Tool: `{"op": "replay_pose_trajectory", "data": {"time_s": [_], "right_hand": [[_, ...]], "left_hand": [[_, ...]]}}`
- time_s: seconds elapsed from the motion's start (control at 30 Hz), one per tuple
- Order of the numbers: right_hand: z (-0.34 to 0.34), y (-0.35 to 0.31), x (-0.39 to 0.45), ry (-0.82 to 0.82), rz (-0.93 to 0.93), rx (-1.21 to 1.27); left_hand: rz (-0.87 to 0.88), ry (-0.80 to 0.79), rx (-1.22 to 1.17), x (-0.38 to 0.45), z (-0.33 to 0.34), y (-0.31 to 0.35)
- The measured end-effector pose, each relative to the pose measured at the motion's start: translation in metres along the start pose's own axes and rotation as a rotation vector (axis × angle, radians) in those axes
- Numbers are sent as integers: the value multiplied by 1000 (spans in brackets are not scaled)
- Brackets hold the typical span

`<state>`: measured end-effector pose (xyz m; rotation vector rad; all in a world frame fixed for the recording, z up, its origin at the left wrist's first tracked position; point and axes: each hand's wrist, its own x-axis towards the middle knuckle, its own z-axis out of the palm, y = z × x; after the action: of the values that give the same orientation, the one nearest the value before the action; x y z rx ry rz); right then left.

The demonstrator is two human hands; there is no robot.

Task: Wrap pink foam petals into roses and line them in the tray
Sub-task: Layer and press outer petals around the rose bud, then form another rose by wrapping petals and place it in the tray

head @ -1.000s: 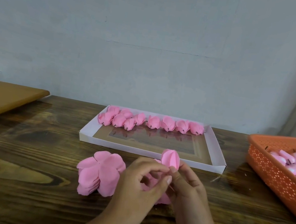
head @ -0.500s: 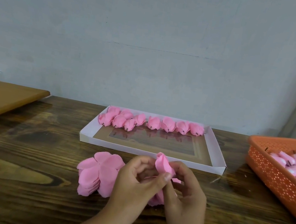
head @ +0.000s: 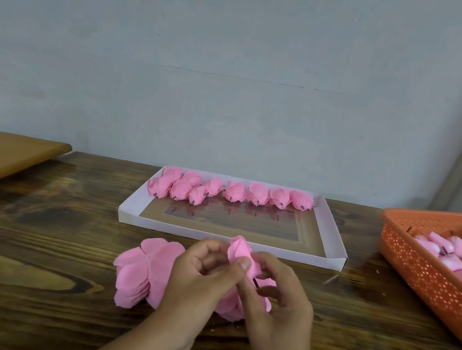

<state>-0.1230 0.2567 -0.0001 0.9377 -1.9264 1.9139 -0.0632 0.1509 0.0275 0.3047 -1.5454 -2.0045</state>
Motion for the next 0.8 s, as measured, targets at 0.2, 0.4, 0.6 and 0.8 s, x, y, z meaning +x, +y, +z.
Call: {"op": "replay_pose_trajectory", "data": {"time_s": [0.2,0.4,0.6,0.8], "right_hand": [[-4,-10,1,-7,-10,-57],[-4,-6,-1,97,-17,-111],[0,-4,-7,53,-49,-215],[-2,-2,3,49,-113,-318]], "left_hand": [[74,42,112,12,-6,13],[158,177,505,88,-20,37],[58,257,791,178,-17,27],[-33,226,1134,223,-26,-4]]}}
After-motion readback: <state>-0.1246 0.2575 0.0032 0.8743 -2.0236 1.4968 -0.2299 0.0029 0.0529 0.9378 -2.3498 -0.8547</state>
